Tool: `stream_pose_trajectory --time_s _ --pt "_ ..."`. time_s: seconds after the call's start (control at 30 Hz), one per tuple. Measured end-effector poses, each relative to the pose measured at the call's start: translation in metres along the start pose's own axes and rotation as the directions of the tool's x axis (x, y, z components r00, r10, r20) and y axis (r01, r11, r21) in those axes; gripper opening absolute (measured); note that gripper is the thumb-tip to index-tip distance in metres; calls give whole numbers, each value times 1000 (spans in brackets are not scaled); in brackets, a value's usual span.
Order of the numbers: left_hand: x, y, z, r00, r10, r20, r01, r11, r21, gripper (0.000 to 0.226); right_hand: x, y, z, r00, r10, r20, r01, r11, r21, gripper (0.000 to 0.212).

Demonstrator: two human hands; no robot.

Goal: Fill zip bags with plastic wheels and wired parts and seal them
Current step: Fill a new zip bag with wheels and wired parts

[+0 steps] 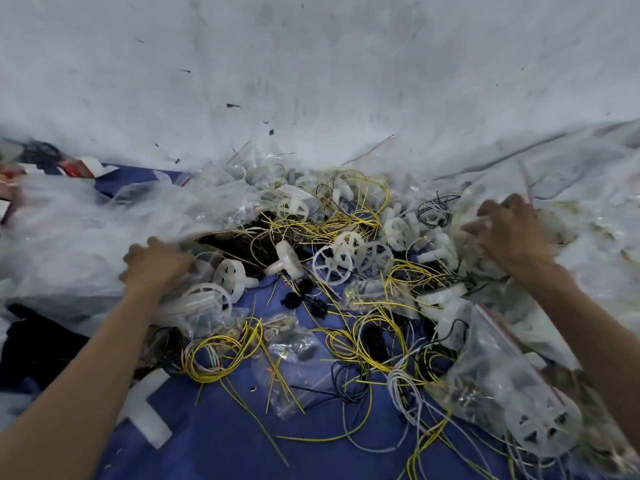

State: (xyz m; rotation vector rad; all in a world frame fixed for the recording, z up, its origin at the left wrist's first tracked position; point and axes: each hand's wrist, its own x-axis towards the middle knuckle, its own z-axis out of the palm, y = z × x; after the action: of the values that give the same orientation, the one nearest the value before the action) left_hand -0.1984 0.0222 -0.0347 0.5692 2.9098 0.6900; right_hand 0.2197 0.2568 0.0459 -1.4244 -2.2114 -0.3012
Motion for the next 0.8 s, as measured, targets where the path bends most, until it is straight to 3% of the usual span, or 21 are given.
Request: stream_pose_trajectory --time_s 0.07,0.1,0.17,0.23,0.3,0.4,0.43,0.5,0.53,0.57,0.63,0.67,0.7,0.73,0.77,0.8 --pt "4 -13 2 1000 19 14 -19 1000 18 74 13 16 -9 970 177 -169 -169 984 64 37" --pt "6 -17 2 999 45 -1 -44 998 47 64 18 31 -12 942 286 -173 -280 958 58 39" --pt "8 -22 0 998 54 -20 -52 995 85 44 19 67 -15 877 477 -57 -477 879 9 44" --pt "8 -24 -2 1000 0 -20 1 999 34 41 15 92 -17 839 544 0 -544 839 12 51" --pt "6 -24 -5 1000 -27 -1 27 1000 -16 48 9 96 -18 874 480 -73 -481 877 13 51" --pt "-2 -19 -8 1000 -6 2 6 999 -36 49 2 89 -19 959 195 -204 -213 975 -70 38" --pt "-6 -16 -11 1000 4 -16 -5 999 -44 48 3 87 -20 976 155 -150 -171 980 -100 33" --pt "-17 -9 -19 997 20 -78 -22 999 -33 44 5 80 -27 968 253 11 -250 963 -101 28" --pt "-23 -5 -24 992 39 -118 -41 999 -11 43 4 74 -31 957 290 22 -287 954 -90 29" --pt "-30 -1 -30 983 73 -170 -74 997 5 41 2 65 -36 960 276 -52 -279 959 -58 30" --pt "-47 9 -41 934 175 -310 -186 983 -6 35 -13 33 -44 942 152 -301 -123 986 114 29" --pt "-58 14 -45 888 244 -389 -275 961 -26 32 -22 11 -47 939 114 -325 -27 965 261 29" --pt "-71 20 -47 826 330 -457 -389 921 -37 29 -32 -14 -50 969 102 -225 14 888 460 29" --pt "-86 25 -47 750 428 -504 -510 860 -30 27 -42 -40 -50 996 89 0 -66 739 670 31" --pt "-104 28 -45 670 525 -526 -626 780 -18 22 -53 -63 -48 960 20 279 -244 546 801 38" --pt "-123 30 -41 595 624 -506 -725 689 -2 17 -62 -84 -44 869 -93 486 -424 366 829 48"
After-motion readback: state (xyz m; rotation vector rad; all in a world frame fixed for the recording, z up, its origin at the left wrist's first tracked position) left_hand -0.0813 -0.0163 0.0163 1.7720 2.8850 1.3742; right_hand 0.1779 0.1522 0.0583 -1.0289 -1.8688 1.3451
